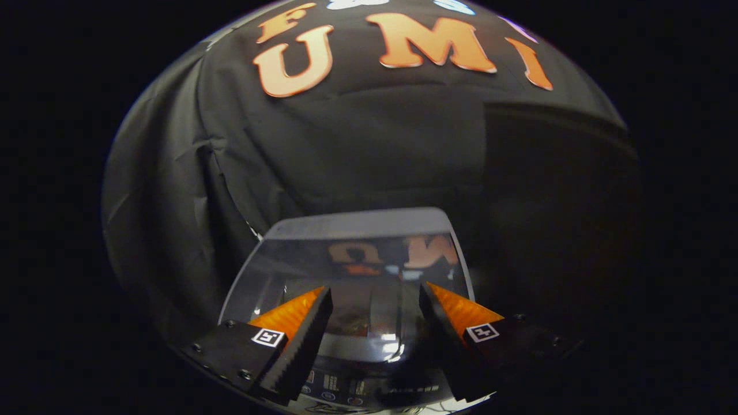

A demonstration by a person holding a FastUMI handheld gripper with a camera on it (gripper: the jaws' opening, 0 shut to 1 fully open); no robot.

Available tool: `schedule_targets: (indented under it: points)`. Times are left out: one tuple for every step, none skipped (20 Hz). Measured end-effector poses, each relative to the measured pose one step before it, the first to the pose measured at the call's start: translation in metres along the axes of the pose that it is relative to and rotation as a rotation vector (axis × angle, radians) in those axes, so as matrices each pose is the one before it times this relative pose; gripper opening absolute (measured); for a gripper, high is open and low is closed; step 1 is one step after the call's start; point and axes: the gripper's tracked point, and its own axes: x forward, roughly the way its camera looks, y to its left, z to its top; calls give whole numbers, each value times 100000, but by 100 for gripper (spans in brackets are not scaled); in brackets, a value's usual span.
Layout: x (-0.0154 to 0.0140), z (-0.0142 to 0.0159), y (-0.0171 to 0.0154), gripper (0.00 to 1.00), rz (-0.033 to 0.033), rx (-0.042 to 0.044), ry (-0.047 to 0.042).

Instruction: Put the clothes into the washing machine and then close the washing machine lid.

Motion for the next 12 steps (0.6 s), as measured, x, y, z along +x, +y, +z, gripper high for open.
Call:
schedule_targets:
  points:
    - [27, -995, -188, 98, -818, 1781, 1285]
    - [105, -670, -71, 98, -112, 487, 700]
    - [-13, -451, 109, 98, -10, -537, 848]
    - [100, -274, 25, 99, -53, -1494, 696]
    - [-203, 49, 70, 99, -138, -1719, -194]
    - [-117, 256, 112, 98, 162, -1661, -406]
    - [-343, 565, 183, 99, 254, -1231, -1058]
    - [-152, 551, 365, 99, 303, -915, -1512]
    - [-264, 913, 361, 98, 493, -888, -1753]
    - [-288, 894, 336, 98, 451, -654, -1457]
    - [-257, 928, 432, 98, 453, -669, -1608]
    - [-324, 1171, 375, 98, 747, -808, -1808]
